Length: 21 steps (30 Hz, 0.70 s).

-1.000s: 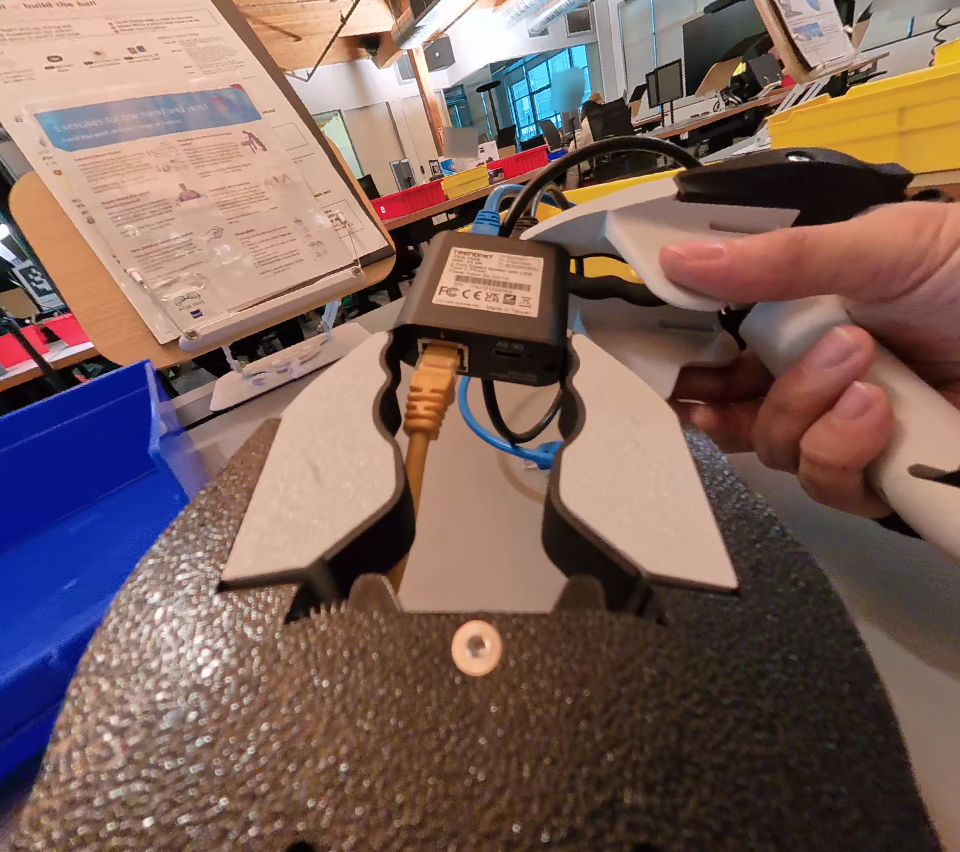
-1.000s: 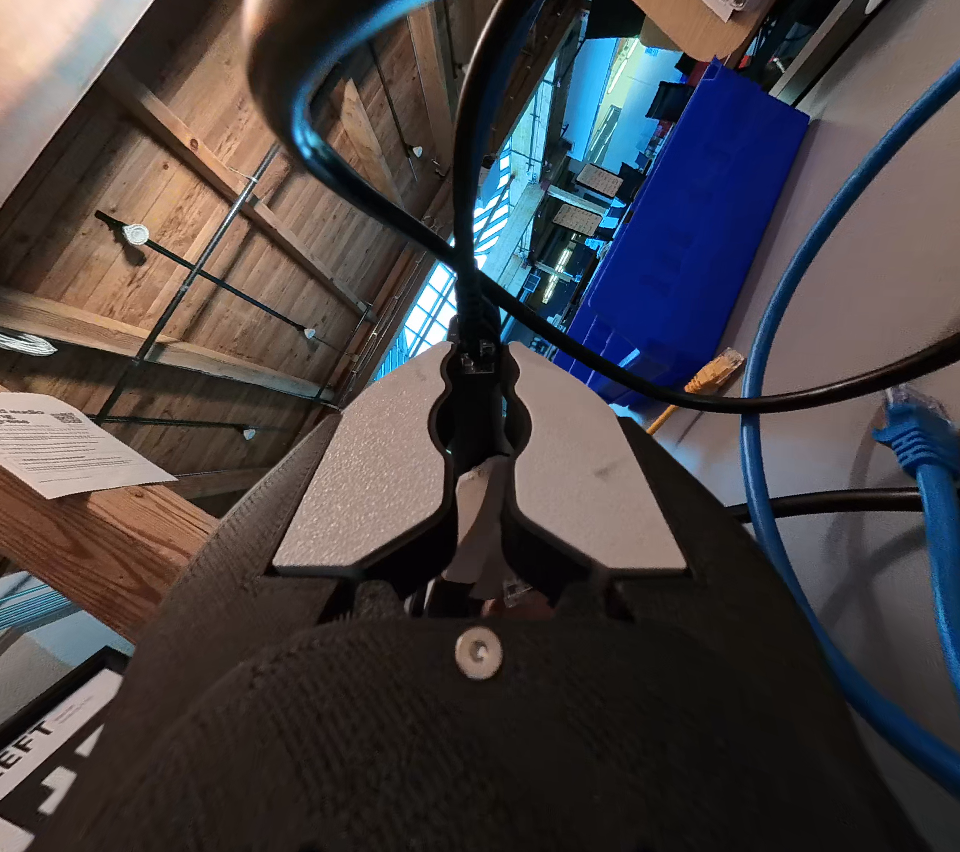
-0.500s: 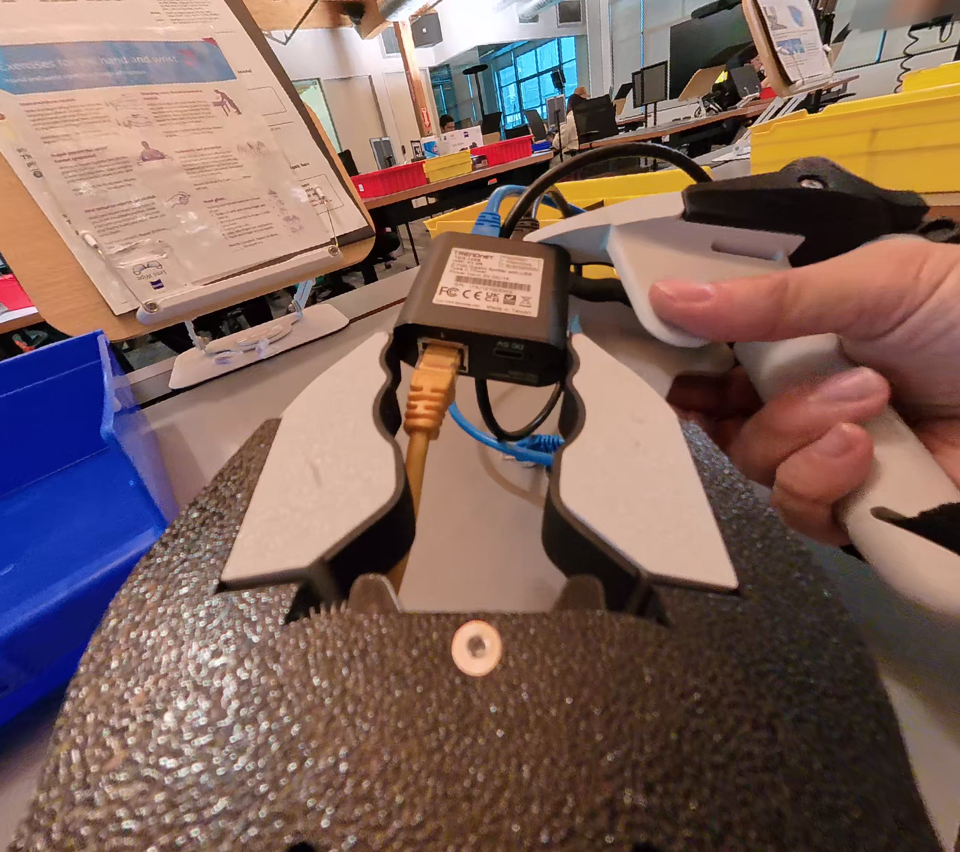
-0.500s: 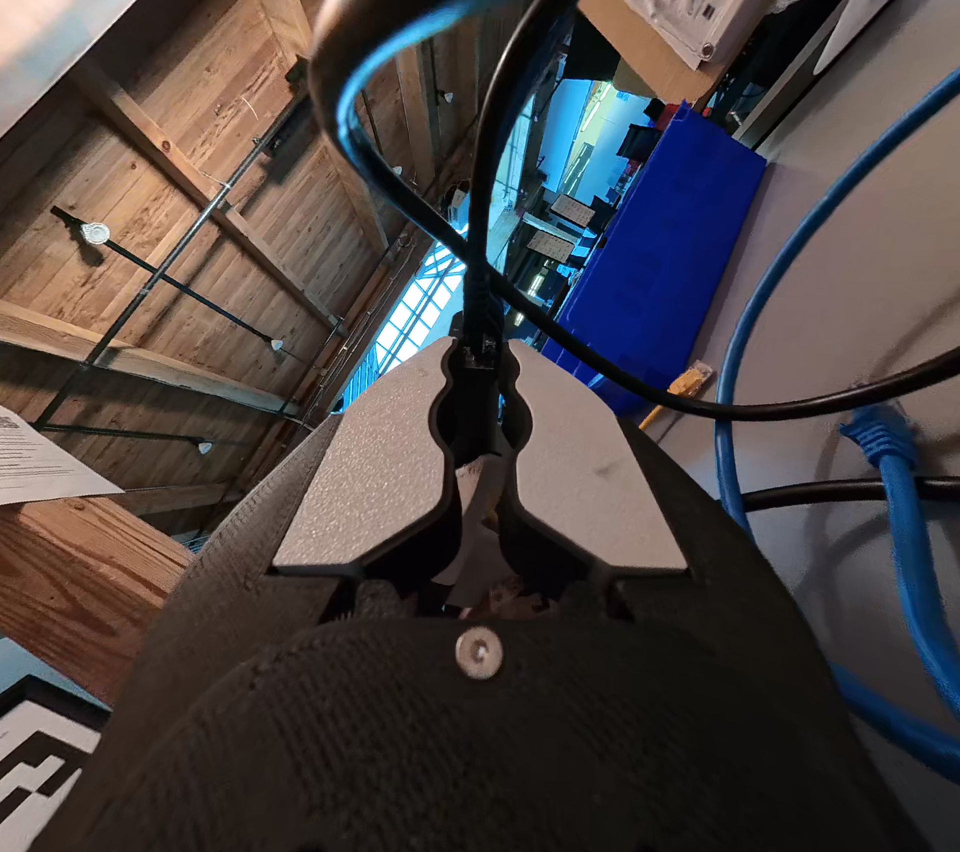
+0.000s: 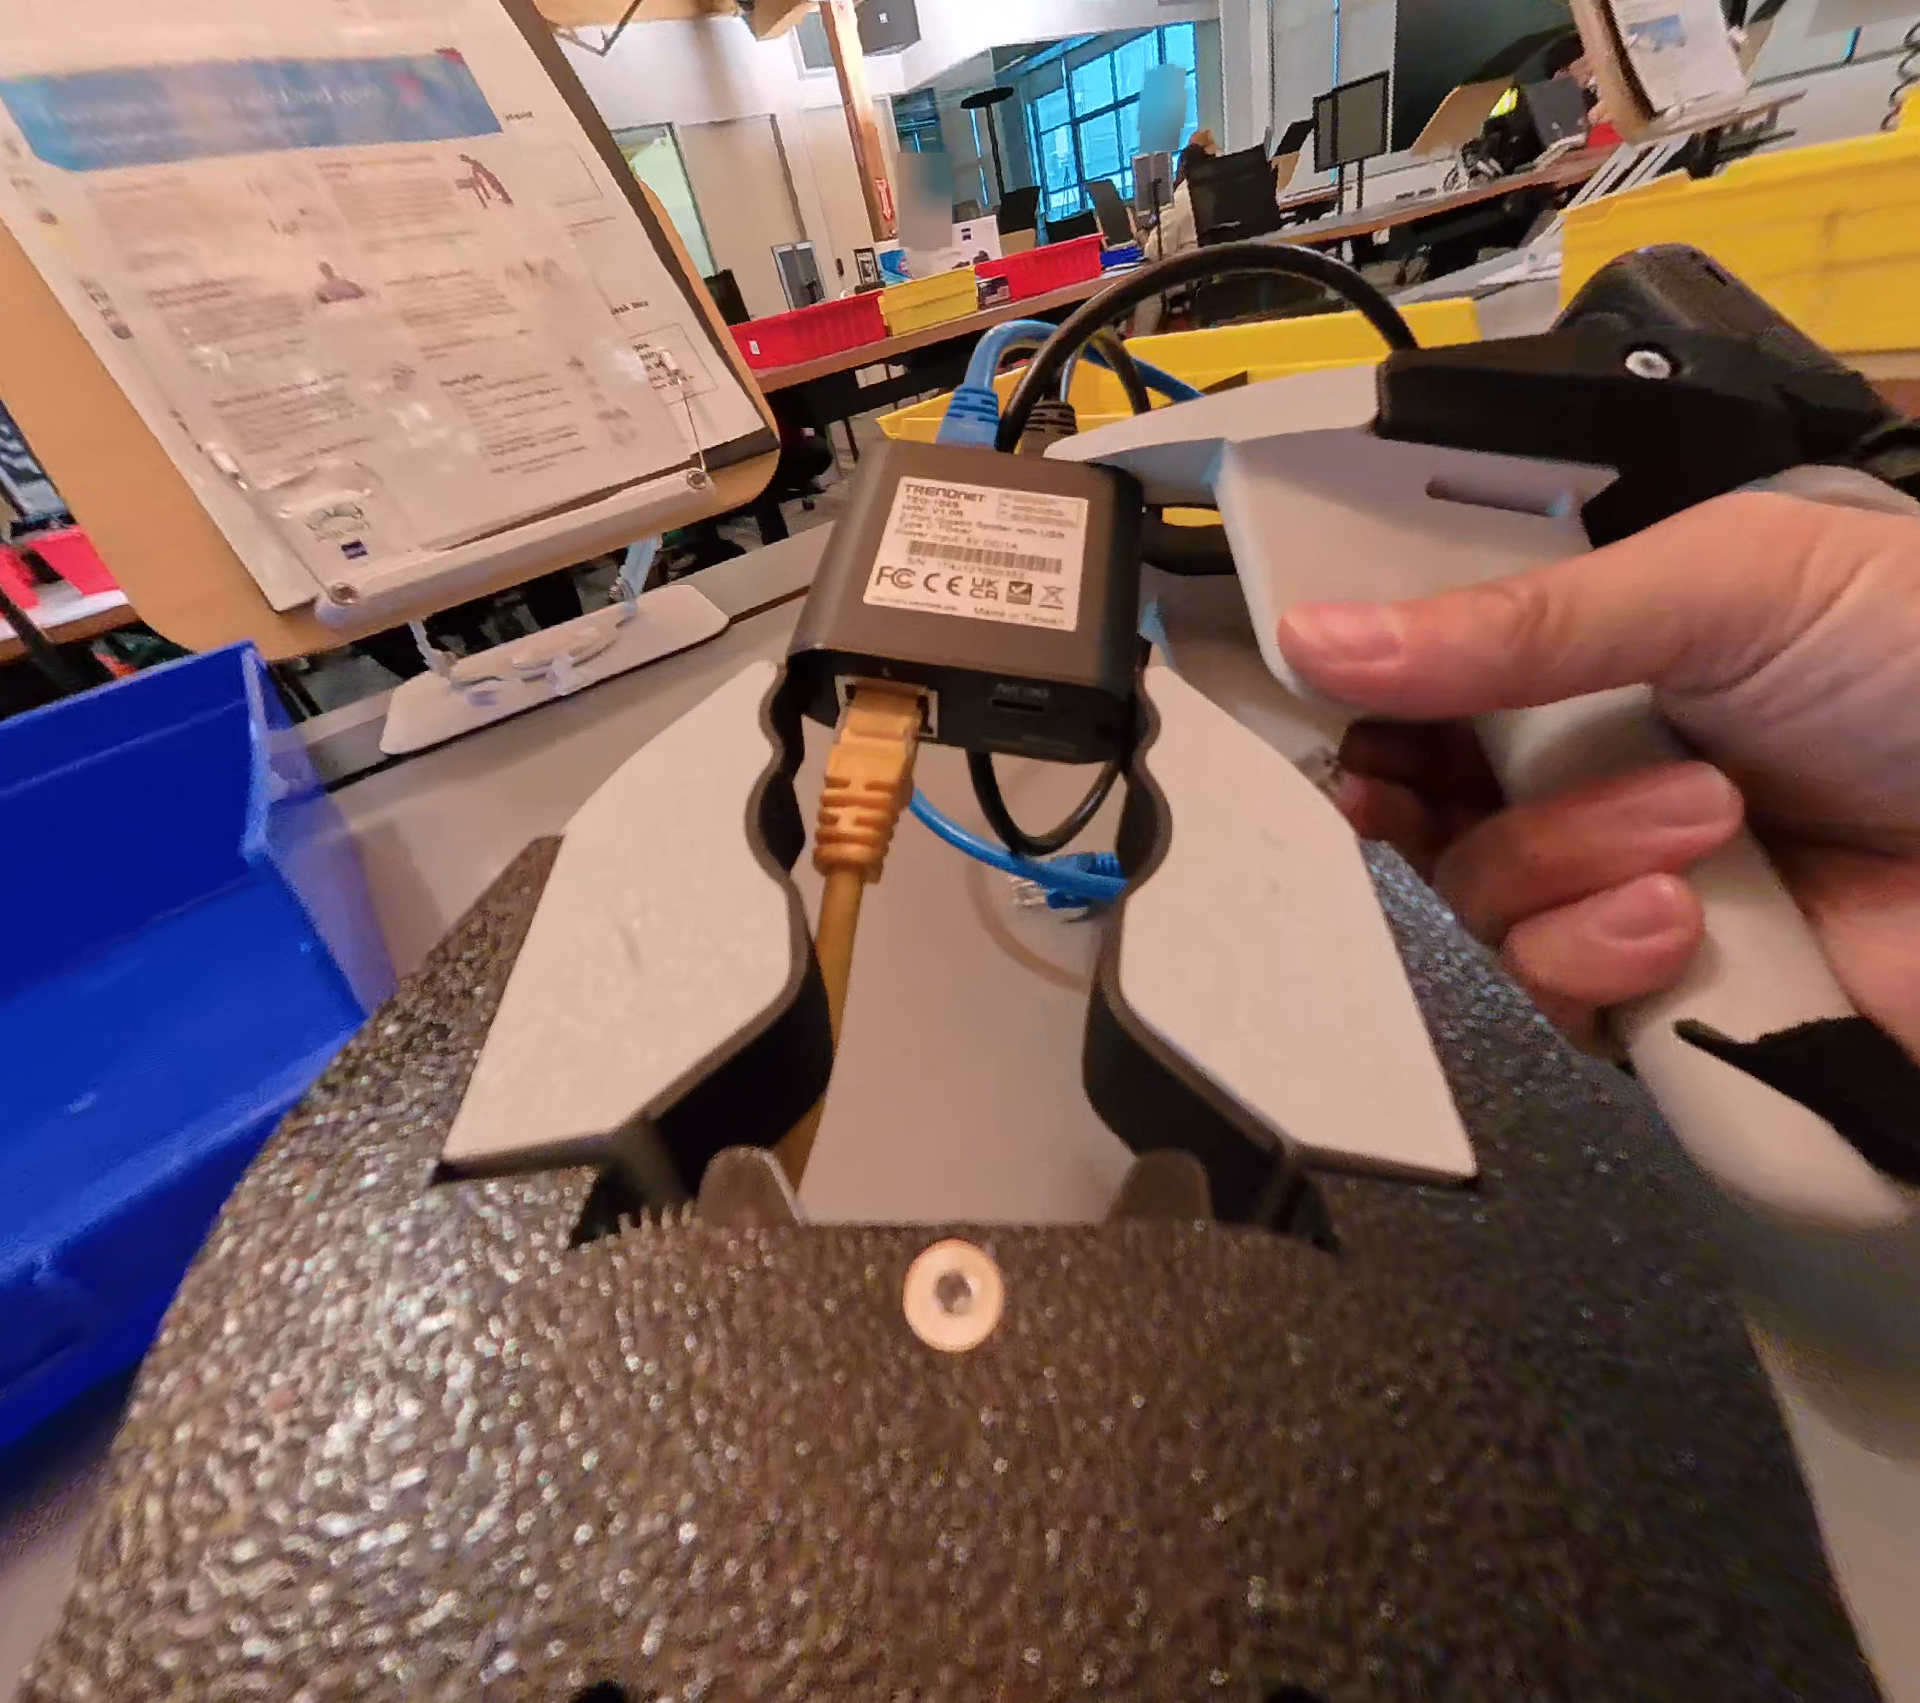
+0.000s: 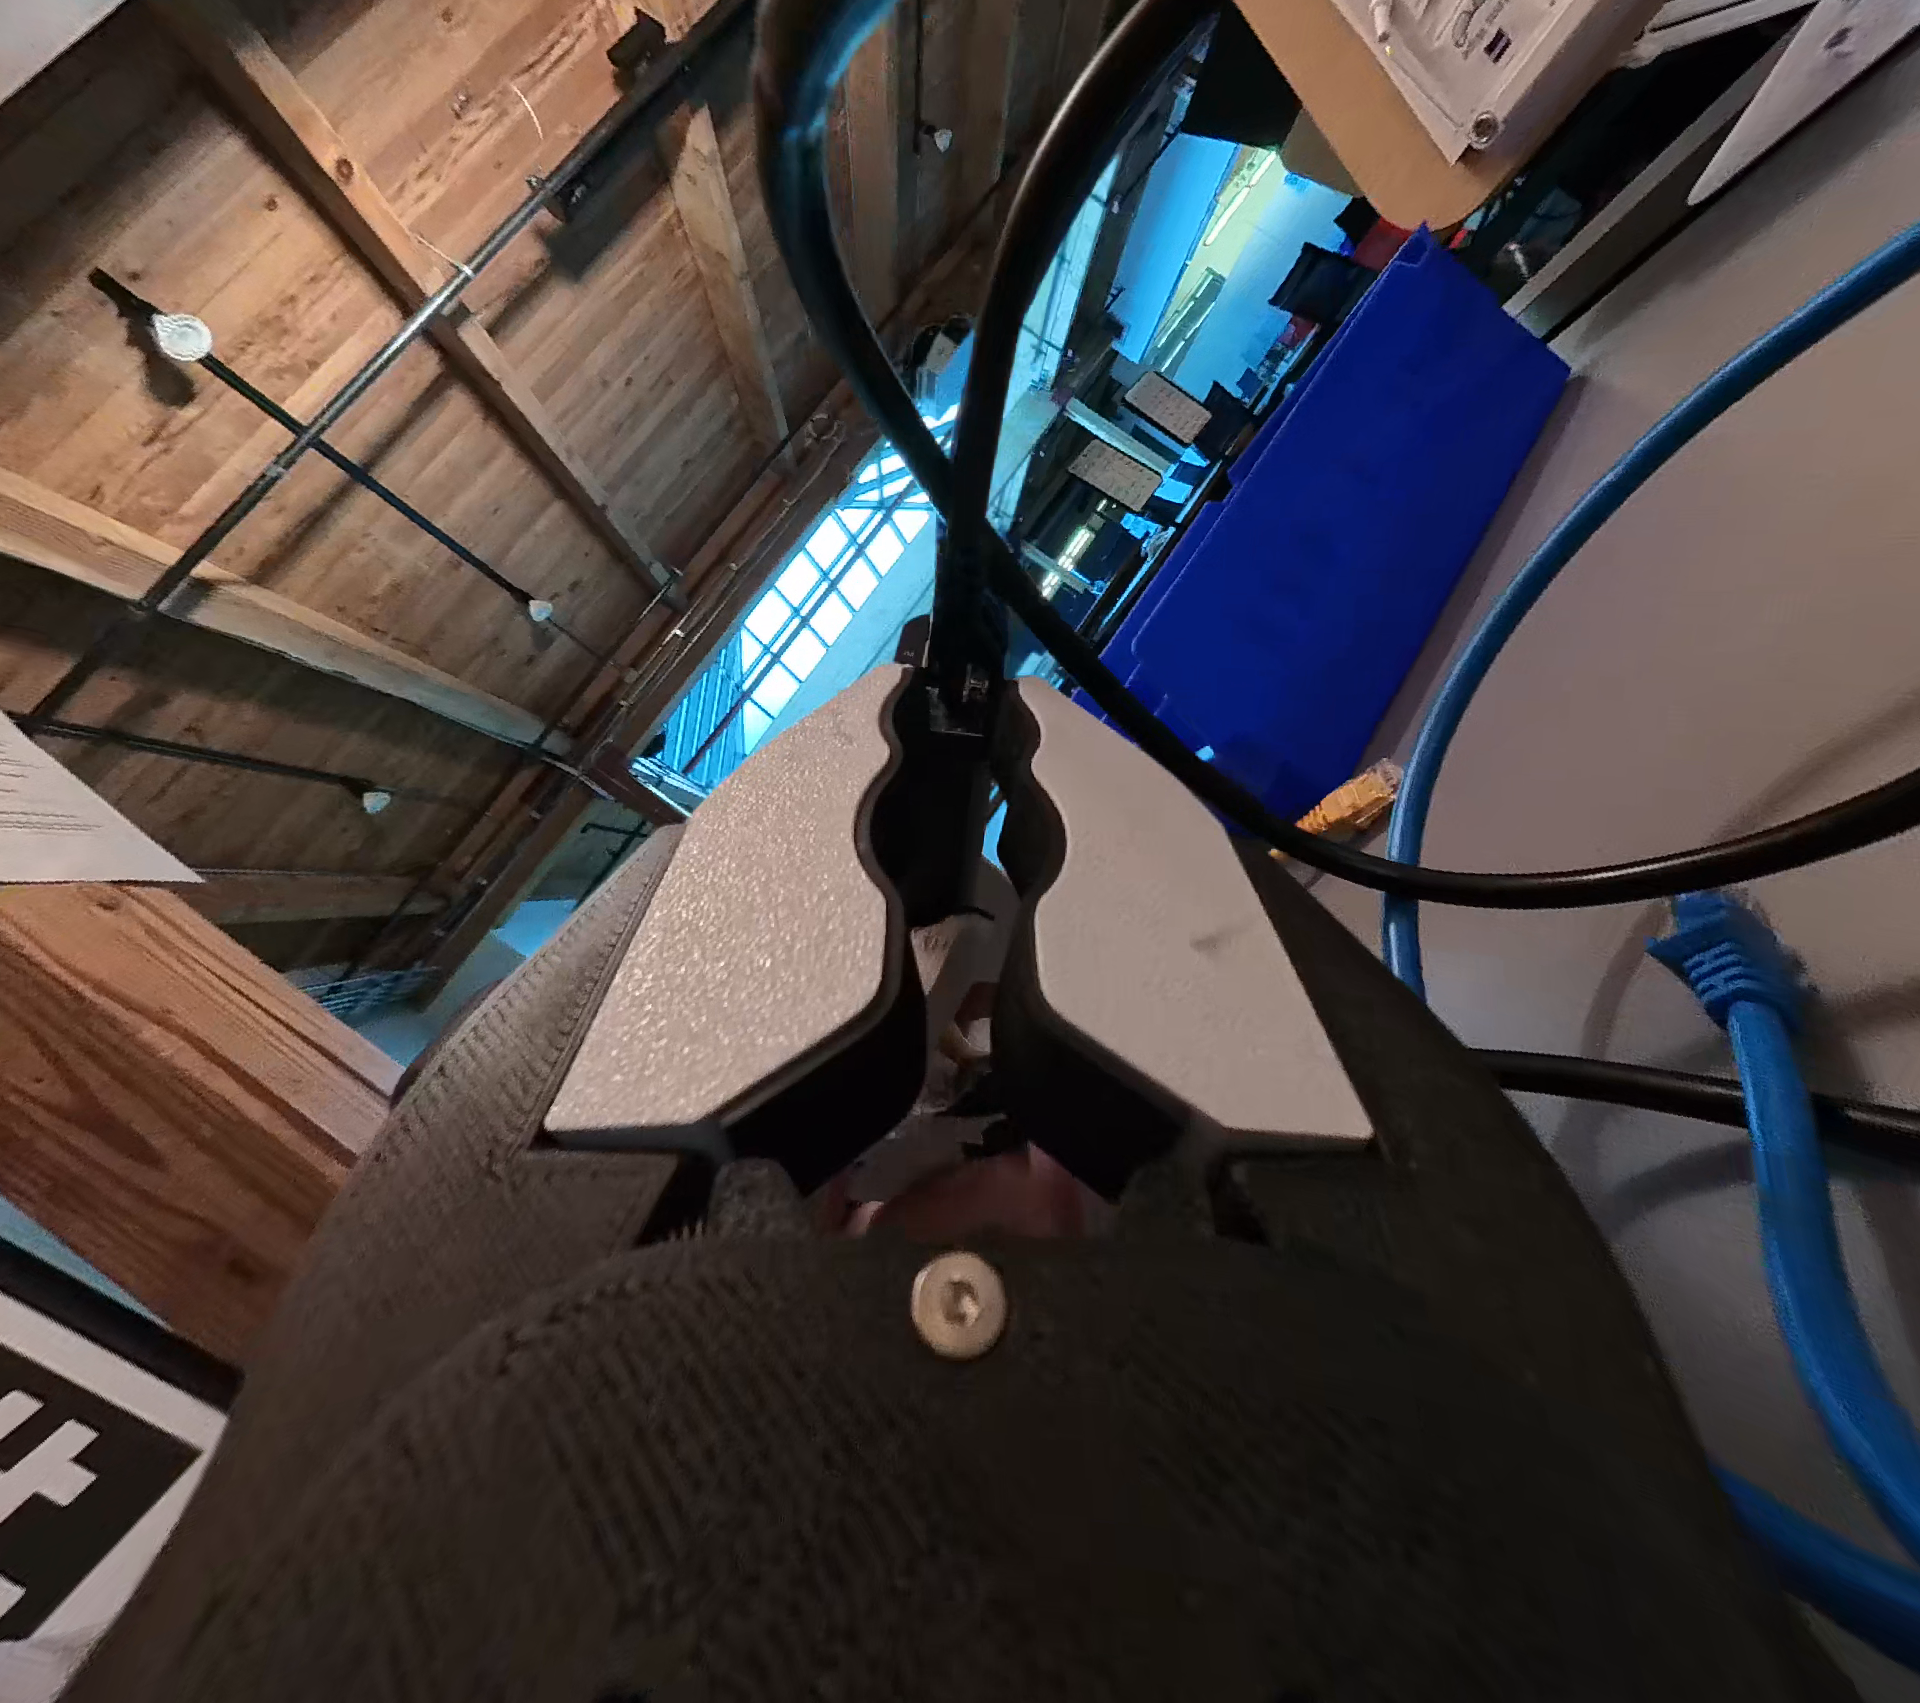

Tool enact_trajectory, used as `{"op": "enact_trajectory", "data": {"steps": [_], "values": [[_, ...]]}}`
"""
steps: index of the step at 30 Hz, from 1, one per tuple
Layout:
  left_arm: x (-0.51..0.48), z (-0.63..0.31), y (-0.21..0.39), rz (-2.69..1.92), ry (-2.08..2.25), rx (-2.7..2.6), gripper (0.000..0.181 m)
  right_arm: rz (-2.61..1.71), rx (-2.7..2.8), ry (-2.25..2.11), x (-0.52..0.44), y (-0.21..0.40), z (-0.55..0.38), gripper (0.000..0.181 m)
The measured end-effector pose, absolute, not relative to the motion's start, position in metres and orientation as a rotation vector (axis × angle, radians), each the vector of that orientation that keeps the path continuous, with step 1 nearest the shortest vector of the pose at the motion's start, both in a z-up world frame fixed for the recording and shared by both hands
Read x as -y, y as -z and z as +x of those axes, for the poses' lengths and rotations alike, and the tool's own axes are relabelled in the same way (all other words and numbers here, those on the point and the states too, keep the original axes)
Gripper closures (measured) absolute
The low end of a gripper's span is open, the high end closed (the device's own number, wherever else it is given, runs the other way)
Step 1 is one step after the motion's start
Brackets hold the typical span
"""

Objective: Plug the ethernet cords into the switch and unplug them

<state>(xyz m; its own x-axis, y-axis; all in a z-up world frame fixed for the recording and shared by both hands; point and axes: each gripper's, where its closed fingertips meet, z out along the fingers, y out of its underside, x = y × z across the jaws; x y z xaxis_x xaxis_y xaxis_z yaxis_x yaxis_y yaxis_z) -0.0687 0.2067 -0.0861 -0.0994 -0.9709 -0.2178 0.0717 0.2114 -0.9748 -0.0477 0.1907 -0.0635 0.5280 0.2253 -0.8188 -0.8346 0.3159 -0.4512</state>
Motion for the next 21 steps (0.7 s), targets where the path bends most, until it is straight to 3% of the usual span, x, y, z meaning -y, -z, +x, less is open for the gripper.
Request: {"op": "enact_trajectory", "data": {"steps": [21], "values": [[-0.201, -0.073, 0.076, -0.887, 1.136, -1.332, 0.123, -1.068, -0.723, -0.892, -0.183, 0.057, -0.051, 0.168]]}}
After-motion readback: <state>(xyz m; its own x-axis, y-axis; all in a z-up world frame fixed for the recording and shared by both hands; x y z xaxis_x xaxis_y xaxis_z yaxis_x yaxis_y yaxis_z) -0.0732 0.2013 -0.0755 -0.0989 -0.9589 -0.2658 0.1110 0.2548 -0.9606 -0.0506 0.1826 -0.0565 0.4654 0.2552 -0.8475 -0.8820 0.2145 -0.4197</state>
